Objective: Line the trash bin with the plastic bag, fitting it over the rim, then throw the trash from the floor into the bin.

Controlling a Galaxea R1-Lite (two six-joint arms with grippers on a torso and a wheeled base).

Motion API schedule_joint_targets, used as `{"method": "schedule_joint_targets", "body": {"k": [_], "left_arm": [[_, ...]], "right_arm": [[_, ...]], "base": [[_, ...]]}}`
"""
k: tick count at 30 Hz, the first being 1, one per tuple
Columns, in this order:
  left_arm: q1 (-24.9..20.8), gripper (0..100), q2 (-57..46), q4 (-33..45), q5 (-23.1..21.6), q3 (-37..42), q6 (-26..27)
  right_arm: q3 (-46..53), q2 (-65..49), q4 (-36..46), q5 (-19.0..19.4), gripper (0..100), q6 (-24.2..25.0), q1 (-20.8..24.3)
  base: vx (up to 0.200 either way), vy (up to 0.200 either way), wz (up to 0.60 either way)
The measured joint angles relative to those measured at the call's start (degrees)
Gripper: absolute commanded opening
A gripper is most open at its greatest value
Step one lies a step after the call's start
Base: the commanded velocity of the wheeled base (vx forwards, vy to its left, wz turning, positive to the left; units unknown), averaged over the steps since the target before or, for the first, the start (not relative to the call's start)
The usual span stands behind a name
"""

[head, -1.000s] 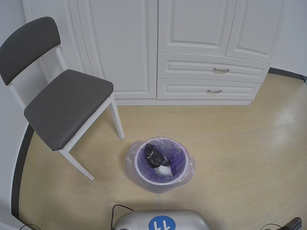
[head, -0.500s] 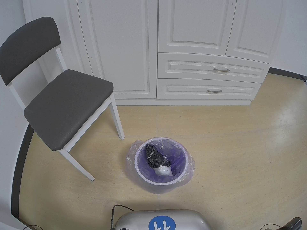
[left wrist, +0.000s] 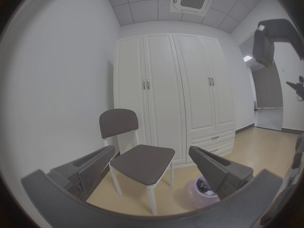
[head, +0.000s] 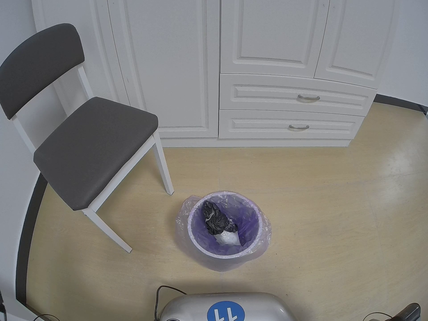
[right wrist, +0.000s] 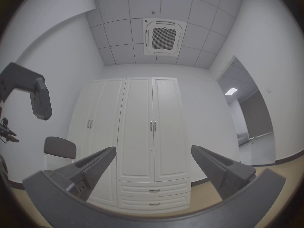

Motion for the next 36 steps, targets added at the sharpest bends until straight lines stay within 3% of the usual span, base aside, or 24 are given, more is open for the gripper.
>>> {"method": "schedule_joint_targets", "body": {"k": [4, 8, 17, 22, 36], "left_arm": [[0.05, 100, -0.27, -9.14, 0.63, 8.57, 0.80], [0.11, 100, -0.41, -12.74, 1.04, 15.17, 1.38], [0.11, 100, -0.49, -2.99, 1.34, 18.25, 1.56], [0.11, 100, -0.49, -2.19, 1.34, 18.33, 0.74], [0.11, 100, -0.46, -1.35, 1.01, 18.33, -1.67]], "right_arm": [[3.25, 0.00, -5.25, -0.85, 100, -2.49, 0.00], [7.58, 0.00, -9.67, -1.26, 100, -5.01, 0.00], [13.75, 0.05, -11.39, -1.49, 100, -6.40, 0.00], [17.44, 0.07, -10.96, -0.63, 100, -6.60, 0.00], [18.55, 0.13, 2.86, 0.99, 100, -5.89, -0.10]], "base": [[0.000, 0.000, 0.00], [0.000, 0.000, 0.00], [0.000, 0.000, 0.00], [0.000, 0.000, 0.00], [0.000, 0.000, 0.00]]}}
